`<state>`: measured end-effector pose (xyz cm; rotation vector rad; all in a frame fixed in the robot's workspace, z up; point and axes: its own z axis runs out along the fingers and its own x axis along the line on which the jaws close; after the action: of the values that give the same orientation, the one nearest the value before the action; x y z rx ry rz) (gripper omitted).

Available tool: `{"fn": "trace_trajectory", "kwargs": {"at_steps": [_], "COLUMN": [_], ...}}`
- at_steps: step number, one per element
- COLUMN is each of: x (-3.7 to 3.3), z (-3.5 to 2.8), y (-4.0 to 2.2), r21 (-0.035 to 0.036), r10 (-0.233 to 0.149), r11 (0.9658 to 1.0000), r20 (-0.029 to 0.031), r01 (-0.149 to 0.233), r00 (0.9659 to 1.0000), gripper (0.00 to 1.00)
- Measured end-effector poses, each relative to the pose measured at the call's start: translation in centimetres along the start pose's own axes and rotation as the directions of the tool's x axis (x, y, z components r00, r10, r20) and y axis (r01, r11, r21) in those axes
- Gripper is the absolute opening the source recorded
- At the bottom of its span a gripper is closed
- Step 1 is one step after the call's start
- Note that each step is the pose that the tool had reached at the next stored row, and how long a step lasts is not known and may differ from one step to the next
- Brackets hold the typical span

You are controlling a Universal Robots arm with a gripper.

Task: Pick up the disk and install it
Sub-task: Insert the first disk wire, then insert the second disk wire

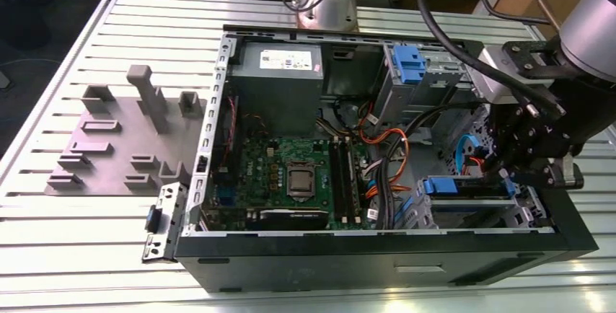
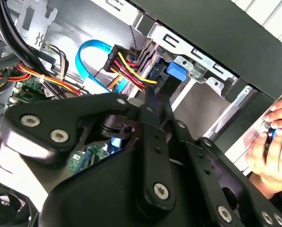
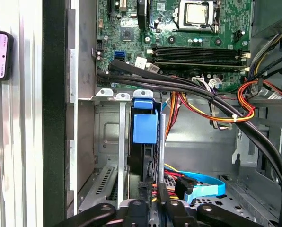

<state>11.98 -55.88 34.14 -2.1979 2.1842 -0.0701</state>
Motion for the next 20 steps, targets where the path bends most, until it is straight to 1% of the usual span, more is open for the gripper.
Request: {"fn": "trace_trajectory", "kwargs": {"at_steps": [1,3,20], "x": [0.00,0.00,0.00], "z": [0.00,-0.01,0.03], "y": [0.00,0.00,0.04], "r21": [0.0000,0.0000,0.0000], "r10": [0.000,0.000,0.000], "r11": [1.0000,1.0000,1.0000], "r20": [0.0000,-0.0002,0.0000], "r01": [0.000,0.000,0.000], "r00": [1.0000,1.0000,1.0000], "gripper": [0.22,0.11,0.11]}}
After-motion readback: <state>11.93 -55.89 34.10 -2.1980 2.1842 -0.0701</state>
